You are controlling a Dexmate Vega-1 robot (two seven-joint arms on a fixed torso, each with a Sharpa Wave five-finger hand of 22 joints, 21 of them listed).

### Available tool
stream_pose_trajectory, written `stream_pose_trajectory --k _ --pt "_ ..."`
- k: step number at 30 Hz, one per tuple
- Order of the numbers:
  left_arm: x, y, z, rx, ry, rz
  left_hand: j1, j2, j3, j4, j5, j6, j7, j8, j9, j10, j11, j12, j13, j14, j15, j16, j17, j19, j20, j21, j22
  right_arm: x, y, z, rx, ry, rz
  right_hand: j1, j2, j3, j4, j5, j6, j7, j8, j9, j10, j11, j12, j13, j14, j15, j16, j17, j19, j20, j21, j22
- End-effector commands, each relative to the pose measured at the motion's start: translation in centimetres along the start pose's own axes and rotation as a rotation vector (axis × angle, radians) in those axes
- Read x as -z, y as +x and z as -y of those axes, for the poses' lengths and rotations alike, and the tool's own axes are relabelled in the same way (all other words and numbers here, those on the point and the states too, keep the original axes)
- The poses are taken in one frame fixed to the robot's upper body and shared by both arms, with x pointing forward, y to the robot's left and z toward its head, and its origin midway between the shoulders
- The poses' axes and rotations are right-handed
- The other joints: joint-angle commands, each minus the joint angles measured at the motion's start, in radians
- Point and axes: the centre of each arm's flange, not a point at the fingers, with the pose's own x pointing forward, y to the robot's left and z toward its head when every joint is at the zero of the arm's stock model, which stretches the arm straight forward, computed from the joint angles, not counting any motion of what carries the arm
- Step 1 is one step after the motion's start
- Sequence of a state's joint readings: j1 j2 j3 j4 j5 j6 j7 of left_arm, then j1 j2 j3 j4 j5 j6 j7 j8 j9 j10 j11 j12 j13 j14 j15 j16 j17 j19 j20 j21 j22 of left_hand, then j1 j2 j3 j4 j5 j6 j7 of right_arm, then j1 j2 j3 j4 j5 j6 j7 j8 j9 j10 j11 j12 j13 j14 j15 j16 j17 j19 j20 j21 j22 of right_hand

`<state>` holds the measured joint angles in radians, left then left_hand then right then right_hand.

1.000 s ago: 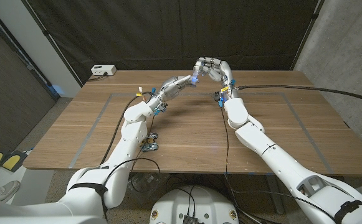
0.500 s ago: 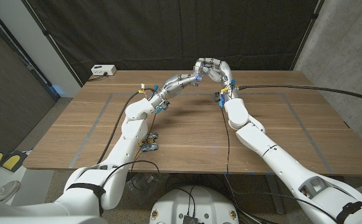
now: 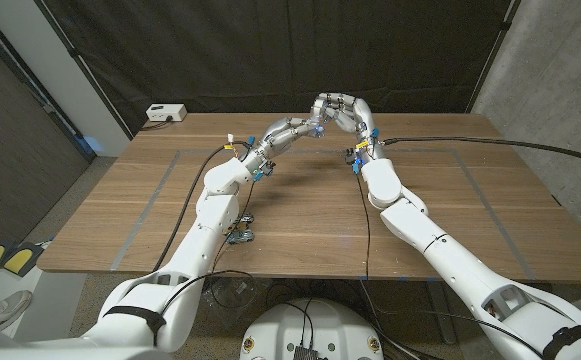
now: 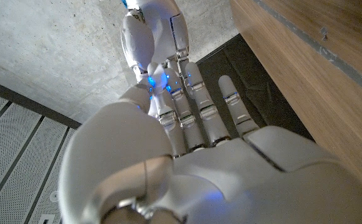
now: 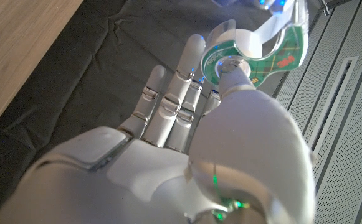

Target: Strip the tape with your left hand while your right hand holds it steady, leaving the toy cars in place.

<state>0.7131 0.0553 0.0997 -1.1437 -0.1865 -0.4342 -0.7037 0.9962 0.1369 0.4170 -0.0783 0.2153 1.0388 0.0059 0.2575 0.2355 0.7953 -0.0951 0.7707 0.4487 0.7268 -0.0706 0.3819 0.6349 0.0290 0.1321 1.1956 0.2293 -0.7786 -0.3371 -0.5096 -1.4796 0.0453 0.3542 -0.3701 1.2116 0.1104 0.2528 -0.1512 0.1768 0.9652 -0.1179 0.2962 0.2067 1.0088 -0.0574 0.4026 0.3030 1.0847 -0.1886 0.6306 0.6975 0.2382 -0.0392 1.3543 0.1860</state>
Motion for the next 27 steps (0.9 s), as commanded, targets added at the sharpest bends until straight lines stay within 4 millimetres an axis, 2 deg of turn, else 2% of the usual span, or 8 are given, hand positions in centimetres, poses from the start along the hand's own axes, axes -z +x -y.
stream_pose_trajectory --k 1,2,6,11,13,20,27 --pt "-1.7 -0.4 0.4 -0.114 0.194 0.023 0.035 0.018 0.013 -0.016 -0.001 0.027 0.035 0.025 0.021 0.035 0.004 0.015 0.024 0.016 -0.124 0.02 0.019 0.004 -0.009 0.014 -0.004 0.1 -0.2 0.4 -0.03 0.055 0.008 0.006 0.009 0.008 0.001 0.006 0.071 0.0 0.008 0.116 0.154 -0.072 0.035 0.193 0.006 -0.047 0.002 0.006 -0.001 -0.081 0.004 0.001" --pt "-1.8 -0.5 0.5 -0.13 0.214 0.023 0.04 0.016 0.012 -0.02 -0.003 0.039 0.044 0.032 0.025 0.042 0.009 0.018 0.028 0.018 -0.123 0.024 0.025 0.003 -0.012 0.017 -0.004 0.2 -0.2 0.5 -0.038 0.072 0.007 0.006 0.009 0.008 0.001 0.006 0.071 -0.001 0.007 0.116 0.157 -0.071 0.034 0.192 0.008 -0.047 0.004 0.008 0.001 -0.081 0.004 0.001" --pt "-2.5 -0.6 0.6 -0.143 0.323 0.012 0.04 0.01 0.011 -0.022 -0.006 0.051 0.05 0.04 0.032 0.049 0.016 0.022 0.035 0.021 -0.123 0.025 0.027 0.001 -0.009 0.023 -0.001 0.5 -0.3 0.7 -0.078 0.138 0.005 0.007 0.006 0.008 0.0 0.006 0.075 0.002 0.007 0.116 0.162 -0.069 0.034 0.192 0.011 -0.047 0.007 0.015 0.005 -0.083 0.006 0.0" --pt "-3.0 -0.6 0.6 -0.156 0.426 -0.005 0.04 -0.002 0.012 -0.025 -0.004 0.062 0.039 0.047 0.04 0.06 0.012 0.026 0.046 0.032 -0.133 0.023 0.024 0.002 -0.008 0.031 0.002 0.8 -0.2 1.0 -0.156 0.264 0.019 0.009 0.003 0.008 -0.002 0.006 0.081 0.01 0.008 0.115 0.165 -0.066 0.033 0.194 0.018 -0.047 0.014 0.025 0.013 -0.084 0.006 -0.001" --pt "-3.0 -0.5 0.7 -0.158 0.431 -0.004 0.039 -0.004 0.012 -0.025 -0.004 0.065 0.038 0.049 0.041 0.063 0.009 0.027 0.047 0.034 -0.134 0.023 0.024 0.002 -0.009 0.033 0.002 0.8 -0.2 1.0 -0.161 0.266 0.021 0.01 0.001 0.008 -0.003 0.006 0.085 0.018 0.008 0.115 0.172 -0.064 0.034 0.194 0.022 -0.047 0.018 0.032 0.016 -0.085 0.006 -0.002" --pt "-3.0 -0.1 0.9 -0.128 0.436 -0.008 0.038 -0.008 0.017 -0.025 0.0 0.074 0.037 0.056 0.05 0.079 0.009 0.031 0.06 0.045 -0.139 0.021 0.022 0.01 -0.015 0.039 -0.003 1.0 -0.2 1.1 -0.155 0.299 0.033 0.012 -0.002 0.008 -0.004 0.006 0.087 0.018 0.007 0.114 0.173 -0.063 0.031 0.196 0.027 -0.046 0.025 0.043 0.02 -0.088 0.004 -0.003" --pt "-2.5 0.4 0.9 -0.057 0.383 -0.017 0.038 -0.001 0.02 -0.023 -0.001 0.067 0.042 0.056 0.057 0.077 0.014 0.028 0.069 0.04 -0.134 0.021 0.029 0.012 -0.026 0.042 -0.008 1.1 -0.3 0.7 -0.049 0.276 0.061 0.012 -0.002 0.009 -0.003 0.006 0.087 0.015 0.005 0.114 0.17 -0.067 0.028 0.2 0.022 -0.046 0.024 0.051 0.02 -0.092 0.002 -0.004"
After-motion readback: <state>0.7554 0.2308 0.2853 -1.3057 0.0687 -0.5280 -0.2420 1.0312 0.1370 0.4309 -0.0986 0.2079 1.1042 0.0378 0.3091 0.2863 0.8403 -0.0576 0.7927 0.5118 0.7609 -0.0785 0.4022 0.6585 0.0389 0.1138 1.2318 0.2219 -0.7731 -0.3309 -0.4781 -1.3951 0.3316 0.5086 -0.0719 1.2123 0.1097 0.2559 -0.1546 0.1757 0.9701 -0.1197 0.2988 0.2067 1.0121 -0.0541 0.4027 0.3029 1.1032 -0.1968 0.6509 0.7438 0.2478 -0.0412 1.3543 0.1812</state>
